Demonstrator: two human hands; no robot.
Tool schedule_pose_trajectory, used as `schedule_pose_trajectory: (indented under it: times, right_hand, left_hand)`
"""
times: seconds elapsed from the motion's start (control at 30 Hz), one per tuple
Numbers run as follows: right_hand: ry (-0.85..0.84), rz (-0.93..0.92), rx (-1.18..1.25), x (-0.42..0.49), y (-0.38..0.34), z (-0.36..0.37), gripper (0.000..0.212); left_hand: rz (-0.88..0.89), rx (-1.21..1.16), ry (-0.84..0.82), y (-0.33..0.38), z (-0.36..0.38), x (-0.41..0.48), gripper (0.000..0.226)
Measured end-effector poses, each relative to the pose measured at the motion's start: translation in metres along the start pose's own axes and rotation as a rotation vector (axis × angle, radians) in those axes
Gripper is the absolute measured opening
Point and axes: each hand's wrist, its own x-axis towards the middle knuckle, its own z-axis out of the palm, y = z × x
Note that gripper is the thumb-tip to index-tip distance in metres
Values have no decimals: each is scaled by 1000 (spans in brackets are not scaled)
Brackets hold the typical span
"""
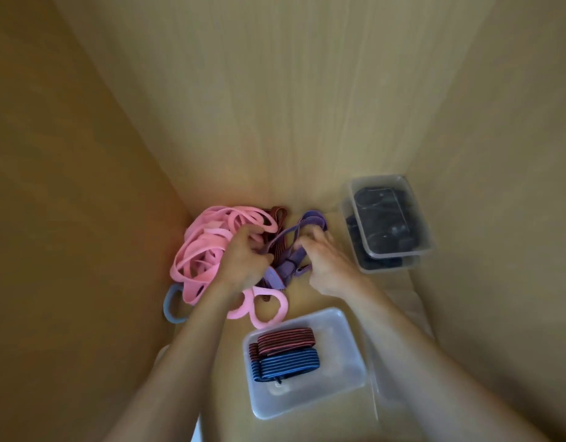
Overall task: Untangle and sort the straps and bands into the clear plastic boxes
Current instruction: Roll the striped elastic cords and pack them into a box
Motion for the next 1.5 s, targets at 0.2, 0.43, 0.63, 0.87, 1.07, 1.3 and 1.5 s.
schedule_pose_trajectory:
  times: [0.2,0.43,0.63,0.87,1.07,1.3,1.5]
  right_hand:
    - [-48,-16,-133,2,7,4,31]
    - [-1,-33,-25,-2,13,2,17]
    - [124,-42,113,-18,0,-25,16]
    - [199,-78,544,-35,-18,-46,33]
    - [251,-154,864,-45,-34,-66,40]
    - [226,-188,966,-54,-48,-76,44]
    - [258,-178,978,-71,-55,-78,44]
  left_hand:
    - [-17,-198,9,2,-5,-1,32]
    - [32,-230,-3,8,-7,-4,34]
    - [40,-266,-6,21,-21,-1,33]
    - [190,-123,104,28,-28,6,39]
    - [253,73,314,38,-28,-20,26]
    - [-192,-412,-253,83,-28,-49,60]
    - [-57,-787,-241,105,-27,-61,29]
